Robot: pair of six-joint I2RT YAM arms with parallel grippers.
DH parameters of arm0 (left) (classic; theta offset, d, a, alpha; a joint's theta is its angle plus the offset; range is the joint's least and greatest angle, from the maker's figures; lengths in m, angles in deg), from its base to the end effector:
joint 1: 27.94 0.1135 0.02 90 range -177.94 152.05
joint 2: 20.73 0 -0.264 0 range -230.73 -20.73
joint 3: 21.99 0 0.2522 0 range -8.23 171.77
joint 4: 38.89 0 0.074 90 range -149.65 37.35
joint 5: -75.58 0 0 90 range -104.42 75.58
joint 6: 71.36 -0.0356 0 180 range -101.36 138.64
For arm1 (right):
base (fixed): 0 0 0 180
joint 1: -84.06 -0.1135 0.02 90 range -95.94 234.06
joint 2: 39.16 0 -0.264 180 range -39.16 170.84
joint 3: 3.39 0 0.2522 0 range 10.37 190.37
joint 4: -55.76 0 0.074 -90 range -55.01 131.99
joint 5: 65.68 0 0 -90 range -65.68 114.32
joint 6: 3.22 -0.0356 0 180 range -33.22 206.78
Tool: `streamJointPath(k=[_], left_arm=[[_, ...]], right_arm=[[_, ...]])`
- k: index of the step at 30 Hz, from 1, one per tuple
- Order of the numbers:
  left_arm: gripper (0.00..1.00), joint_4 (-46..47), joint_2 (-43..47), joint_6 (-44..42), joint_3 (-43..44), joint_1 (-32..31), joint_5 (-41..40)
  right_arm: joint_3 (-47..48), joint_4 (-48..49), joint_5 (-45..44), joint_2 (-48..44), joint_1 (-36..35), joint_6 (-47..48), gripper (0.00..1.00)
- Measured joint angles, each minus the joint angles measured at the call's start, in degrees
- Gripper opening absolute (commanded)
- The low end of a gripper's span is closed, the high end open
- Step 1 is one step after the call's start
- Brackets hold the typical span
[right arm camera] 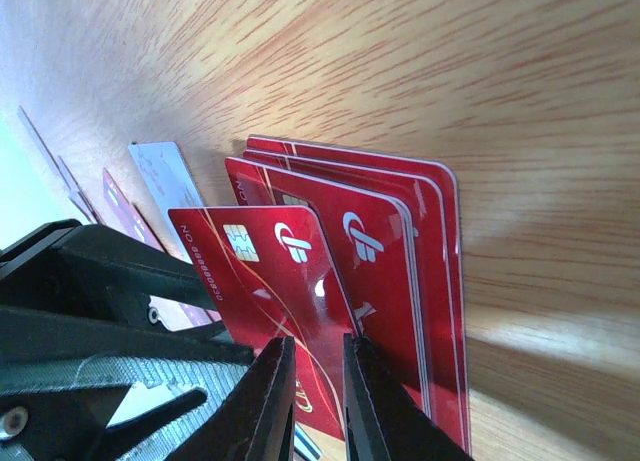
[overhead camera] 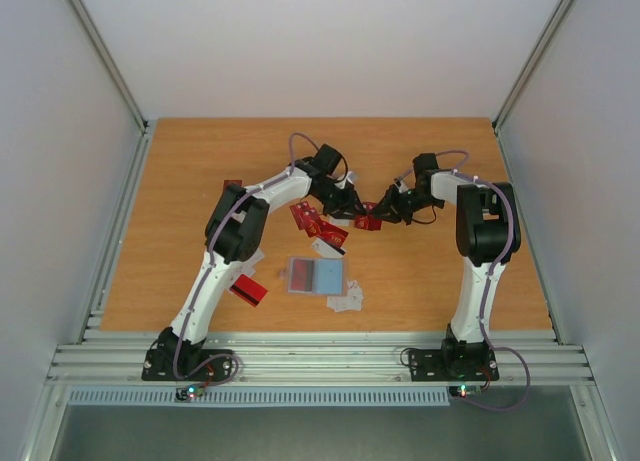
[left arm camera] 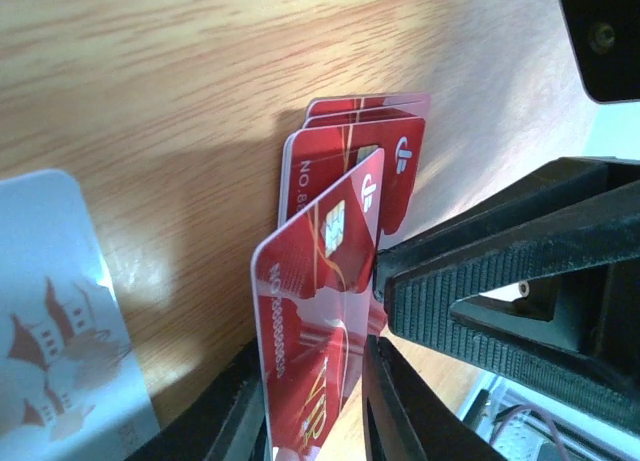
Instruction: Put the credit cards into the card holder
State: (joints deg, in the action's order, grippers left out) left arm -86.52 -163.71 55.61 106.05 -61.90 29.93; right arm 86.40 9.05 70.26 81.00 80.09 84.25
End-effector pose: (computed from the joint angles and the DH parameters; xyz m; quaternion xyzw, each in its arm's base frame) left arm 0.4176 -0.3113 0.1192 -0.0658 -0.9017 0.4260 0.0339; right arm 0.3896 0.0527 0.1180 -0.0554 0.9142 0.3930 0.0814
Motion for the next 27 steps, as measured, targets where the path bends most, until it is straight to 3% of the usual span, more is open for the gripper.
streamJointPath(k=[6, 19, 27], left_arm=[[0.01, -0.3, 0.0, -0.3, -0.4, 0.1, -1.3], [0.00, 0.0, 1.1, -0.6, -0.7, 0.1, -0.8], [0.00, 0.5, 8.9, -1.5, -8.1, 0.4, -1.4]], right_arm=[[-0.3, 0.2, 0.1, -0.1, 0.0, 0.0, 0.16], [-0.5, -0.2, 0.1, -0.8, -0.1, 0.0, 0.20], [-0.8, -4.5, -3.1, -3.5, -0.2, 0.5, 0.24]])
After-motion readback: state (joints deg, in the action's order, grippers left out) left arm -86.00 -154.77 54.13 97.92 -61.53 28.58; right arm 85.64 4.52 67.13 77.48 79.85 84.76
